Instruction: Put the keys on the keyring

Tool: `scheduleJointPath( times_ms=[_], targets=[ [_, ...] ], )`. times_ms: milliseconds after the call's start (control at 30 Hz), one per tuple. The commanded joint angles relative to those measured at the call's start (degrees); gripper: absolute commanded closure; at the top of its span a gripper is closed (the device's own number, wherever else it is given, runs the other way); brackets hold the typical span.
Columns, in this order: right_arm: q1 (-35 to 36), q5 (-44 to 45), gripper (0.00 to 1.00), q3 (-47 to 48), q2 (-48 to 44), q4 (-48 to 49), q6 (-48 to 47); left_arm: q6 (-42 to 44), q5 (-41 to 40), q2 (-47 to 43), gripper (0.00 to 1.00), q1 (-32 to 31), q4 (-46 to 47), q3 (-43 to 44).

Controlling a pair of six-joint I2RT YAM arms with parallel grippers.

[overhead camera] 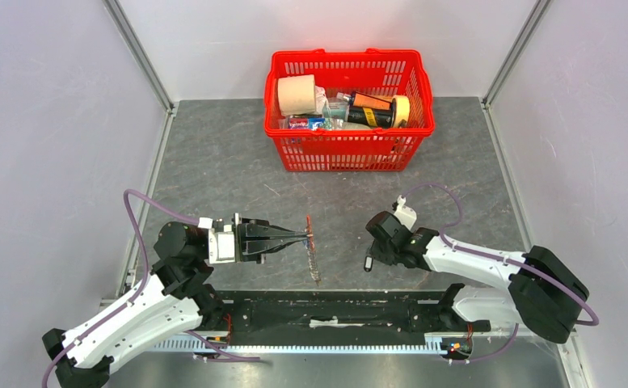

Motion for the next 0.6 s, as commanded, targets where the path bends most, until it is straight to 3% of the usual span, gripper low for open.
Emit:
scheduleJointPath(
  times_ms=[0,367,467,567],
  targets=[
    [-0.3,-0.02,0.7,-0.77,-0.01,2.08,1.42,-1.64,0.37,-0.61,0.98,-0.44,3.96,0.15],
    [-0.33,0.98,0.88,-1.41,-1.27,1.81,1.78,-1.86,0.47,-0.44,0.98,-0.54,3.98,0.24],
    [-0.33,1.47,0.99,-1.49,-1.79,1.38,1.74,-1.82,0.47,-0.41,0.98,-0.51,3.93,0.24],
    [-0.34,2.34,1.0,-1.37,-2.83,0.65,1.51,-1.87,0.56,-0.22,0.98,-0.54,3.97,0.3]
  ],
)
